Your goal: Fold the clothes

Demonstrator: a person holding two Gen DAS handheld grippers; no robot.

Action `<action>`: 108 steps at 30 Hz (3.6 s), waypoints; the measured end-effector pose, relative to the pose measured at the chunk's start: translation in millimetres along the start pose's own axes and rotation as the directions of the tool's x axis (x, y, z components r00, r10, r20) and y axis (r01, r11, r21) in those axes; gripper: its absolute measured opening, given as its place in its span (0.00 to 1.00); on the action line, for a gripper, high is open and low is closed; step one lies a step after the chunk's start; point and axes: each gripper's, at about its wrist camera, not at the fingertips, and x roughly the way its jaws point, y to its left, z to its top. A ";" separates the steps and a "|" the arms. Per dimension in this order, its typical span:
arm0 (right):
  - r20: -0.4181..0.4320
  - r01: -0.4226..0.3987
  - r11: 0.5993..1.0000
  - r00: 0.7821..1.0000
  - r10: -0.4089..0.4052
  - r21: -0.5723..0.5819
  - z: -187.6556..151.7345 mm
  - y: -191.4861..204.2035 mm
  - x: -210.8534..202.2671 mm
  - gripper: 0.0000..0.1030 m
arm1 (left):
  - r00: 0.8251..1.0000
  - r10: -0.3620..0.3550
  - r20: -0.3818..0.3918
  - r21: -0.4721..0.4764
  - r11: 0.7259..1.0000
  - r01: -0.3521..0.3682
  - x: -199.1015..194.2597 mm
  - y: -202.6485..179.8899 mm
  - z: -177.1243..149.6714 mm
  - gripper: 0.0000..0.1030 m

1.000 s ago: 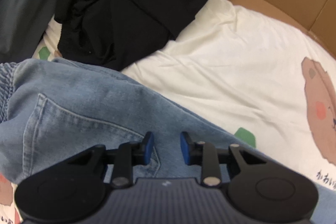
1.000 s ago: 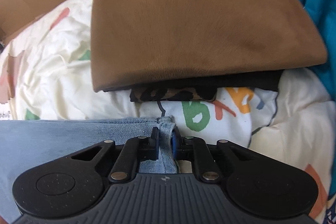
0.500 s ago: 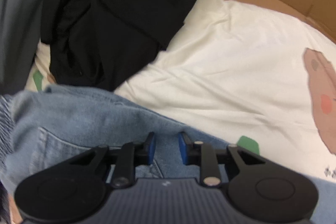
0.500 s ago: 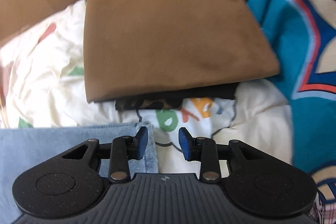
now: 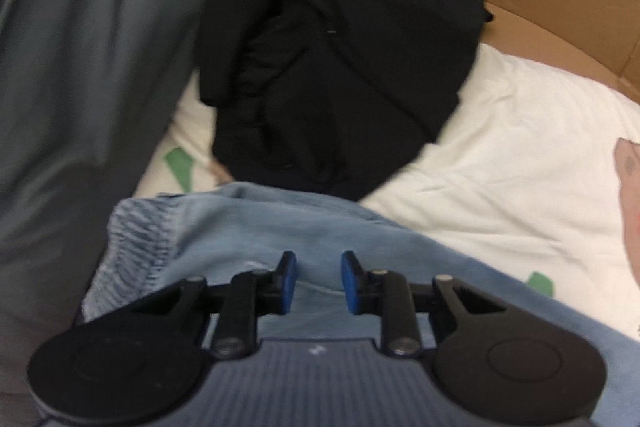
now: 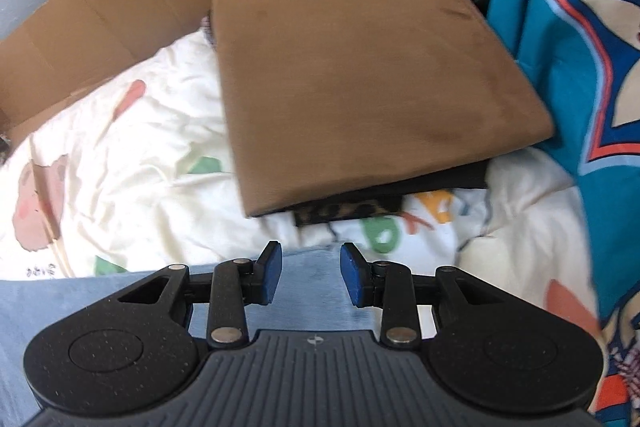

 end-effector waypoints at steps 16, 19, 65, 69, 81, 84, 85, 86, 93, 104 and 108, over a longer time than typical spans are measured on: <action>-0.077 -0.057 0.989 0.996 0.047 -0.134 -22.9 46.0 29.8 0.38 | 1.000 -0.012 0.018 -0.080 0.997 0.013 30.2 34.4 0.8 0.25; -0.085 -0.081 0.980 0.994 0.067 -0.179 -25.0 64.5 32.7 0.38 | 0.999 -0.030 0.017 -0.122 0.992 0.032 49.7 42.7 6.2 0.24; -0.122 -0.069 0.975 0.992 0.044 -0.209 -41.5 92.3 74.1 0.36 | 1.000 0.017 -0.017 -0.118 0.993 -0.019 71.2 92.6 37.6 0.28; -0.117 -0.072 0.974 0.992 0.047 -0.213 -42.3 92.4 74.1 0.36 | 0.997 0.072 -0.030 -0.070 0.995 -0.074 82.5 77.0 45.1 0.32; -0.108 -0.082 0.974 0.992 0.060 -0.212 -43.1 90.5 72.5 0.36 | 0.999 -0.023 -0.030 -0.105 0.994 0.020 13.9 114.3 28.8 0.32; -0.108 -0.088 0.974 0.992 0.067 -0.208 -43.1 89.5 72.5 0.36 | 0.998 -0.039 -0.043 -0.120 0.992 0.034 -5.0 121.3 18.4 0.32; -0.108 -0.089 0.974 0.992 0.068 -0.208 -42.9 89.4 72.7 0.36 | 0.998 -0.044 -0.048 -0.127 0.991 0.038 -9.8 122.9 15.7 0.32; -0.108 -0.090 0.974 0.992 0.069 -0.208 -42.8 89.2 73.0 0.36 | 0.997 -0.049 -0.054 -0.137 0.990 0.041 -13.3 125.0 12.9 0.32; -0.112 -0.084 0.974 0.992 0.062 -0.209 -41.1 89.8 74.1 0.36 | 0.989 -0.042 -0.142 -0.192 0.981 0.015 15.7 137.4 -11.9 0.32; -0.121 -0.082 0.973 0.991 0.057 -0.214 -40.0 90.7 74.5 0.37 | 0.977 -0.026 -0.210 -0.199 0.980 -0.016 54.3 132.6 -6.4 0.30; -0.118 -0.084 0.974 0.991 0.060 -0.211 -40.9 90.3 74.4 0.37 | 0.983 -0.071 -0.170 -0.249 0.968 0.027 24.1 136.5 1.6 0.29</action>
